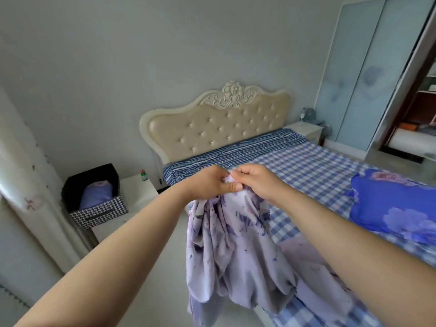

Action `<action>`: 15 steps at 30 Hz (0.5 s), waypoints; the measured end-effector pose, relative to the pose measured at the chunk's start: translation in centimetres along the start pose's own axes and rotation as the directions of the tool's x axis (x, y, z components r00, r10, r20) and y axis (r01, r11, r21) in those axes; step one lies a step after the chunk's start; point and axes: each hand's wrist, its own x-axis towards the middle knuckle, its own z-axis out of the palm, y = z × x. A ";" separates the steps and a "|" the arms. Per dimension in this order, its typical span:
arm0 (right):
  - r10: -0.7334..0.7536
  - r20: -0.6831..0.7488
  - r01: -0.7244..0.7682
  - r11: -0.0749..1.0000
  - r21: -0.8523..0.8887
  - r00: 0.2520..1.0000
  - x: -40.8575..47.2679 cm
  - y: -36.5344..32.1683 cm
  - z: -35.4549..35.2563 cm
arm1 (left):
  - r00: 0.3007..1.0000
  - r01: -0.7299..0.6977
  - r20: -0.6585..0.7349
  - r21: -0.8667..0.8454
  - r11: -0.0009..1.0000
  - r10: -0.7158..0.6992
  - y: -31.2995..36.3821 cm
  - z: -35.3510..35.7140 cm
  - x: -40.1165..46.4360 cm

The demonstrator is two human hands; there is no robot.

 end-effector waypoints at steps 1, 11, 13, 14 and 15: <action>-0.019 -0.003 0.019 1.000 -0.018 1.000 -0.3 0.1 -0.2 | 1.000 0.010 0.009 -0.018 1.000 -0.010 -0.1 0.2 0.3; 0.124 -0.005 -0.123 0.975 -0.185 0.992 -2.7 13.0 -2.0 | 0.988 0.091 -0.076 -0.410 0.908 -0.133 -2.1 0.2 0.4; 0.178 -0.056 -0.186 0.956 -0.228 0.982 -3.1 14.3 -2.3 | 0.968 0.150 -0.134 -0.366 0.918 -0.212 -2.8 0.5 0.6; 0.168 -0.094 -0.187 0.952 -0.243 0.981 -3.5 14.6 -2.4 | 0.949 0.175 -0.194 -0.339 0.925 -0.250 -3.0 0.6 0.8; 0.123 -0.128 -0.155 0.948 -0.278 0.984 -4.2 14.4 -2.3 | 0.920 0.202 -0.263 -0.313 0.928 -0.289 -3.4 0.8 0.9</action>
